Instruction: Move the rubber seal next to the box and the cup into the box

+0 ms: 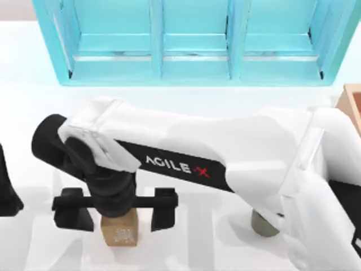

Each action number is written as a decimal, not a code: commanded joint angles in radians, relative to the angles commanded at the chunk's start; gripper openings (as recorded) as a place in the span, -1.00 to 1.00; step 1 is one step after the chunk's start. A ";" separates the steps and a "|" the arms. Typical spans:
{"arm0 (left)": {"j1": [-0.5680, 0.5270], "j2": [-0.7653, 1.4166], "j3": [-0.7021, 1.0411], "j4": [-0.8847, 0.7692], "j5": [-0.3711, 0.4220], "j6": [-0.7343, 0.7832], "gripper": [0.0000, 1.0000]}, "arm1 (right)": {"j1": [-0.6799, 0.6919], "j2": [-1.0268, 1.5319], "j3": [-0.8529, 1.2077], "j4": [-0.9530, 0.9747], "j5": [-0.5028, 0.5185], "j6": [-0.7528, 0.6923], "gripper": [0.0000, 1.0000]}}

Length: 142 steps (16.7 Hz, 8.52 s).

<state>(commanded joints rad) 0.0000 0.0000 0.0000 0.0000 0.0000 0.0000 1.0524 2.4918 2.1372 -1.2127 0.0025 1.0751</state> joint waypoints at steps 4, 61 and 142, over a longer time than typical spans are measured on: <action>0.000 0.000 0.000 0.000 0.000 0.000 1.00 | 0.000 0.000 0.000 0.000 0.000 0.000 0.70; 0.000 0.000 0.000 0.000 0.000 0.000 1.00 | -0.757 -0.513 -0.363 -0.157 -0.004 -0.765 -1.00; 0.000 0.000 0.000 0.000 0.000 0.000 1.00 | -0.462 -0.742 -1.045 0.302 -0.004 -0.472 1.00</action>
<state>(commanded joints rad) 0.0000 0.0000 0.0000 0.0000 0.0000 0.0000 0.5903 1.7501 1.0917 -0.9109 -0.0017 0.6033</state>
